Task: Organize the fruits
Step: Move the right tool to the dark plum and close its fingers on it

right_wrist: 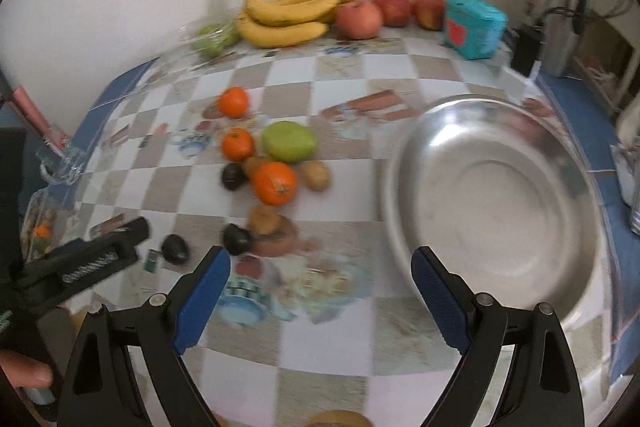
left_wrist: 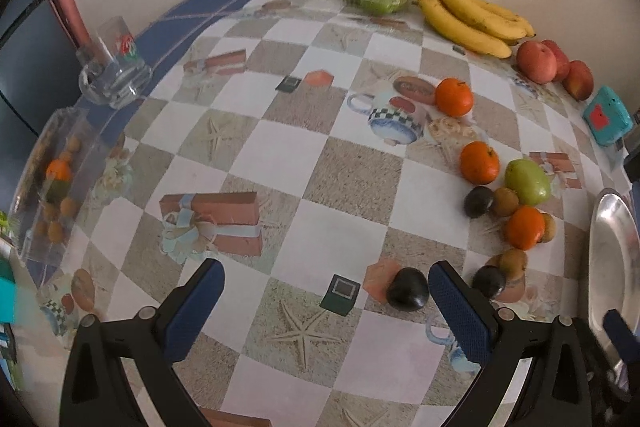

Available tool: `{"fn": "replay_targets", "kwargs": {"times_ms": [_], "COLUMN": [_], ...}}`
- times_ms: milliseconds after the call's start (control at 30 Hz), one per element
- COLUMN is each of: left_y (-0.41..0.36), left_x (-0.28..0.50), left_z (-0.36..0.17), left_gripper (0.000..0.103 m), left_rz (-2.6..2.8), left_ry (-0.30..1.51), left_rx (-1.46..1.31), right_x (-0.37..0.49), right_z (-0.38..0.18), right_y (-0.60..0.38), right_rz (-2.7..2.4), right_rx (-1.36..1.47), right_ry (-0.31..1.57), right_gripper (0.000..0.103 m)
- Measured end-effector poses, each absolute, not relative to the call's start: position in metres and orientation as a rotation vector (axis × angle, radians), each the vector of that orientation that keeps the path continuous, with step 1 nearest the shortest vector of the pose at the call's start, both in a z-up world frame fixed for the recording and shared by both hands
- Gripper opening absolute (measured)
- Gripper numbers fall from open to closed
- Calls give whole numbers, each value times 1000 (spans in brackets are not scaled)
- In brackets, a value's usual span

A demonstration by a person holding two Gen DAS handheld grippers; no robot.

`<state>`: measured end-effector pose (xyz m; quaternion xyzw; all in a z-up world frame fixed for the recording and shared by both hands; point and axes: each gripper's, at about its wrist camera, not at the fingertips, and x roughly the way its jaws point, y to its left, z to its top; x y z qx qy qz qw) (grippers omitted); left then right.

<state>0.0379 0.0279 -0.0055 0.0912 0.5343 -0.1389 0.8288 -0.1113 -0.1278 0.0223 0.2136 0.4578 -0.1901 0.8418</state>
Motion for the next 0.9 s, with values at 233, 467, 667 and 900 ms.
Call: {"fn": "replay_targets", "kwargs": {"times_ms": [233, 467, 667, 900], "left_y": [31, 34, 40, 48], "left_x": [44, 48, 54, 57], "left_z": [-14, -17, -23, -26], "left_gripper": [103, 95, 95, 94], "left_rz": [-304, -304, -271, -243], "left_ry": [1197, 1222, 1257, 1281], "left_rx": [148, 95, 55, 24], "right_x": [-88, -81, -66, -52], "right_z": [5, -5, -15, -25], "right_y": [-120, -129, -126, -120], "right_rz": [-325, -336, -323, -305], "right_rx": [502, 575, 592, 607], "right_ry": [1028, 1042, 1069, 1102], "right_gripper": [85, 70, 61, 49]}}
